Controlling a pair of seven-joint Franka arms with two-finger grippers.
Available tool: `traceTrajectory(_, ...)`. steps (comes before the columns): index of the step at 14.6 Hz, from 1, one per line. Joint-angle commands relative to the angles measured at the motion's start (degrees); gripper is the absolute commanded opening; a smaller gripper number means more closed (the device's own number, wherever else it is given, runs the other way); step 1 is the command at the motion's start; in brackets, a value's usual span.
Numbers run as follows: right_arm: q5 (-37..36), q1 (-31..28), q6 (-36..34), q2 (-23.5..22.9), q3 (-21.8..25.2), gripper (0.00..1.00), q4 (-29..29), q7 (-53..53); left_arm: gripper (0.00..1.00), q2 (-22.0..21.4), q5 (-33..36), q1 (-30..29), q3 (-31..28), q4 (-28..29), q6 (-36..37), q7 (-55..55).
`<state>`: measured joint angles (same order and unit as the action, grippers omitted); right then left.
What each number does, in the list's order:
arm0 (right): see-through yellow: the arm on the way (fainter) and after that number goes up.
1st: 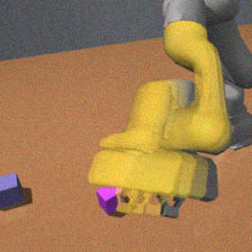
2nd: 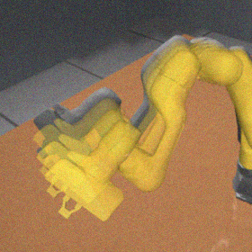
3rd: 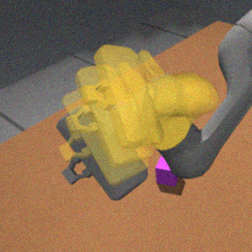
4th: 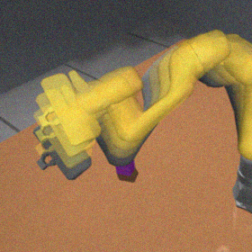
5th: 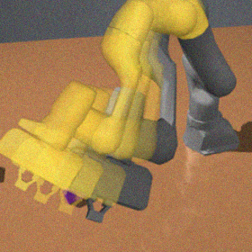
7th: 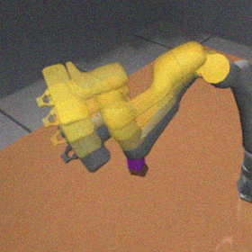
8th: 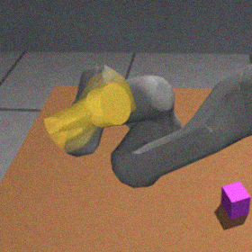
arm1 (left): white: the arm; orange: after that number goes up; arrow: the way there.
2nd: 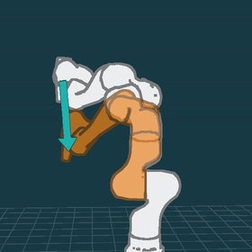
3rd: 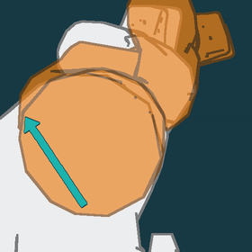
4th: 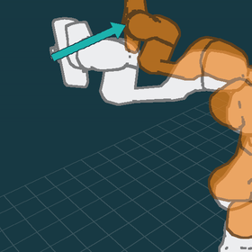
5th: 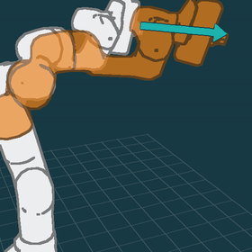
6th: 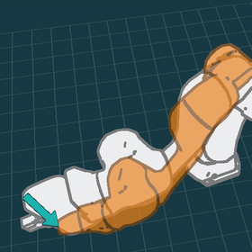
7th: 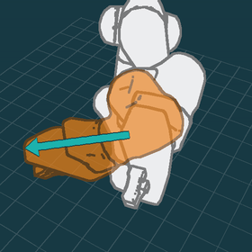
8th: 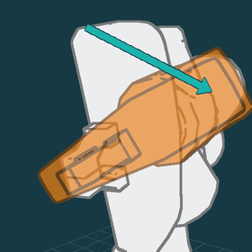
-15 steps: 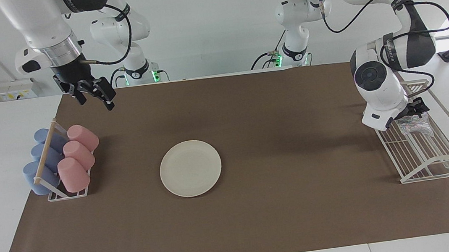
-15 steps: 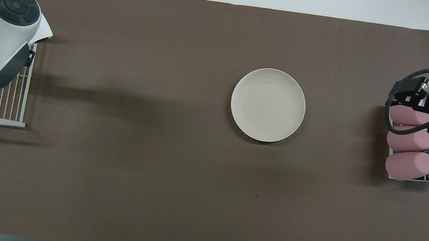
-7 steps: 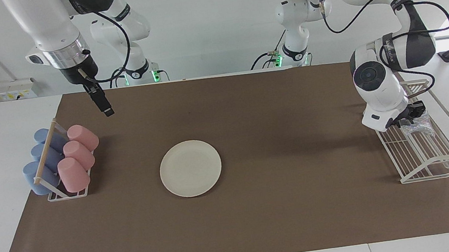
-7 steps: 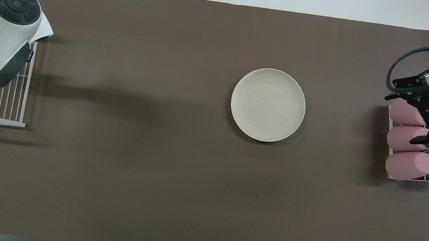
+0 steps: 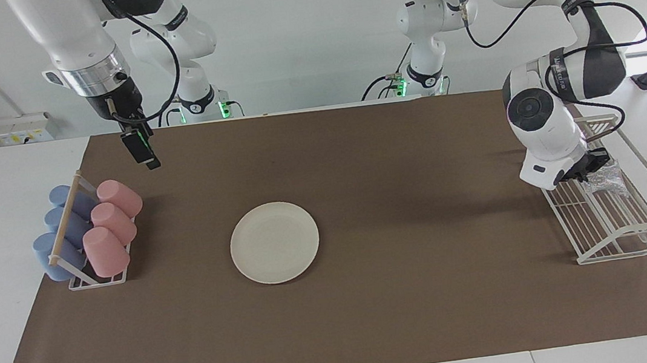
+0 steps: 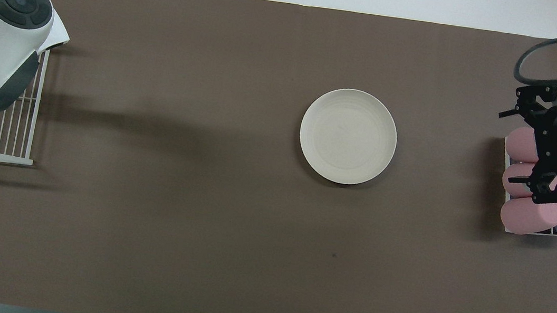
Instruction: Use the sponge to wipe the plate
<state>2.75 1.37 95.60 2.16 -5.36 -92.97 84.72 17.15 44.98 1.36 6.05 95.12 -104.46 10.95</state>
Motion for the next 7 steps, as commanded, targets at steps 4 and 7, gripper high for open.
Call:
traceTrajectory(4, 0.68, 2.67, 2.66, 1.44, -0.35, 1.00, -1.95, 5.97, 0.00, 0.43, -14.00, 0.39, -0.34, -13.18, 11.98, -1.63)
traceTrajectory(7, 0.68, 1.88, 2.57, 2.14, -0.35, 1.00, -3.52, 7.13, 0.00, 0.08, -23.50, 0.22, -0.34, -18.29, 17.53, -1.54)
